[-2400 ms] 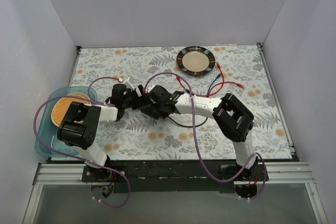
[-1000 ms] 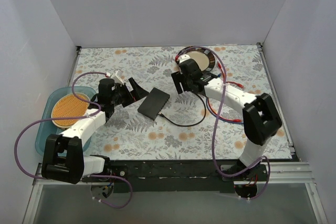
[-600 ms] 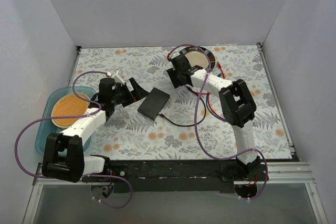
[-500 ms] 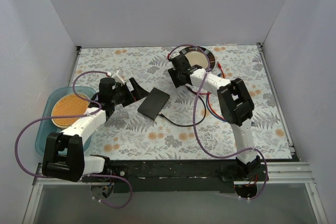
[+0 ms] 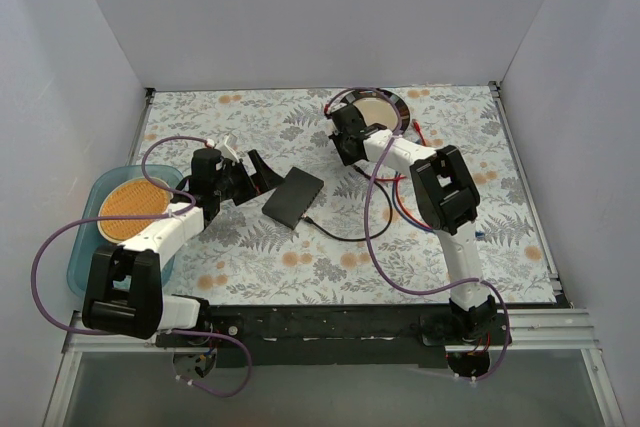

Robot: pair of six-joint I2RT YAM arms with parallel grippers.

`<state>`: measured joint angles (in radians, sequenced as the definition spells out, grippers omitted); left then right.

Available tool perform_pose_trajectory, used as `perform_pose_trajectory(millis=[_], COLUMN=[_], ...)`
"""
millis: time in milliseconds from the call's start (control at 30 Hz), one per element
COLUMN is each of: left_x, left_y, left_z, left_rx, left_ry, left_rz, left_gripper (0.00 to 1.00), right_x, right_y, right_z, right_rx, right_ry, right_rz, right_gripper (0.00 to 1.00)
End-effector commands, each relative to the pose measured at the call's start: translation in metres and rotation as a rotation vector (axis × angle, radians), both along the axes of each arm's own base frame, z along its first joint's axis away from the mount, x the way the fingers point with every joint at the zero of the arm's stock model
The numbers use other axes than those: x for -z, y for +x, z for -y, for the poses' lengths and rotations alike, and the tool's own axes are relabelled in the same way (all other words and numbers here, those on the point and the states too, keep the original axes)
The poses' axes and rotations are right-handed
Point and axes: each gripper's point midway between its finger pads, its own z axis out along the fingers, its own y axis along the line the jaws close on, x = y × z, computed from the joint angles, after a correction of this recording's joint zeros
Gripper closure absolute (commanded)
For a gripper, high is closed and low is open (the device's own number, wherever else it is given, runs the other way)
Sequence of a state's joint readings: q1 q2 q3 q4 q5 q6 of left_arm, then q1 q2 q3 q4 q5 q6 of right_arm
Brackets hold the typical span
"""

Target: Insert the plug into the switch port

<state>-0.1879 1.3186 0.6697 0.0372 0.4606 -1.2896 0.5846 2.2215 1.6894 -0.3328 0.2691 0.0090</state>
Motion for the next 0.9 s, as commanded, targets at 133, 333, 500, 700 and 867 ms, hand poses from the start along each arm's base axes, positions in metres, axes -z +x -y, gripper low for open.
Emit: perform_pose_trajectory(millis=[133, 333, 500, 700, 867], left_x=[-0.016, -0.018, -0.021, -0.035, -0.059], left_y=[0.004, 0.004, 0.004, 0.001, -0.007], left_z=[0.0, 0.001, 0.001, 0.004, 0.016], left_rx=[0.01, 0.015, 0.015, 0.034, 0.099], left_ry=[-0.001, -0.003, -0.005, -0.033, -0.103], left_rz=[0.055, 0.059, 0.068, 0.105, 0.147], left_gripper=[0.02, 0.02, 0.02, 0.02, 0.02], right_x=[-0.036, -0.142, -0.233, -0.326, -0.314], right_y=[0.017, 0.025, 0.005, -0.044, -0.08], right_z=[-0.02, -0.016, 0.006, 0.041, 0.022], right_rx=[-0.034, -0.003, 0.029, 0.017, -0.214], right_ry=[0.096, 0.186, 0.28, 0.368, 0.352], right_rz=[0.081, 0.29, 0.477, 0.674, 0.526], right_gripper=[0.99, 0.99, 0.99, 0.99, 0.99])
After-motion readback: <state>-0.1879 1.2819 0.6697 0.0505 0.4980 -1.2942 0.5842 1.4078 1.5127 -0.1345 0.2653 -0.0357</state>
